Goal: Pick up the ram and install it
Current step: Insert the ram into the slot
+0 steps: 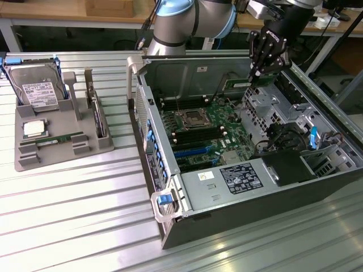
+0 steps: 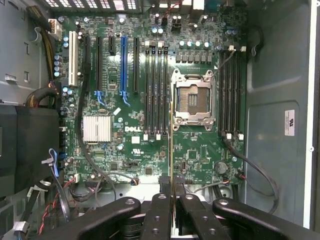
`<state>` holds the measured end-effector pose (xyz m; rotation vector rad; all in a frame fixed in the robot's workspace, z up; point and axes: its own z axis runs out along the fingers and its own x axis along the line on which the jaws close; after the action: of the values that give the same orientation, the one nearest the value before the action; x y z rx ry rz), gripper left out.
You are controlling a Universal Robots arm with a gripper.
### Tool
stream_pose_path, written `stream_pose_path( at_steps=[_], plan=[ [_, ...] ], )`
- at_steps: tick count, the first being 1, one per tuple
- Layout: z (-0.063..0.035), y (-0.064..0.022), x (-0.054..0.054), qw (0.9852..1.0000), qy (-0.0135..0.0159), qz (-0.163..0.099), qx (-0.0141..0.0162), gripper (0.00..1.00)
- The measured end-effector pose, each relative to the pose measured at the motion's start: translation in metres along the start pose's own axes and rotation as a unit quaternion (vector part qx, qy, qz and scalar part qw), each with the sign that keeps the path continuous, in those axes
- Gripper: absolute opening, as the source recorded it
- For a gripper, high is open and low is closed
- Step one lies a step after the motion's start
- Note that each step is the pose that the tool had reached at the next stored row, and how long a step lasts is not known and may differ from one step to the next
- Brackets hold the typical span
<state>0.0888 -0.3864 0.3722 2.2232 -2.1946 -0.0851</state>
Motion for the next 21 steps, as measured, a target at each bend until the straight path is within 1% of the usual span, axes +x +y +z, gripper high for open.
stream_pose_path(
  at_steps=[8, 21],
  plan=[
    [0.0047, -0.0002, 0.000, 1.0000, -0.0002, 0.000, 0.0000, 0.13],
    [0.0134, -0.0006, 0.002, 1.0000, -0.0019, 0.000, 0.0001, 0.13]
  ],
)
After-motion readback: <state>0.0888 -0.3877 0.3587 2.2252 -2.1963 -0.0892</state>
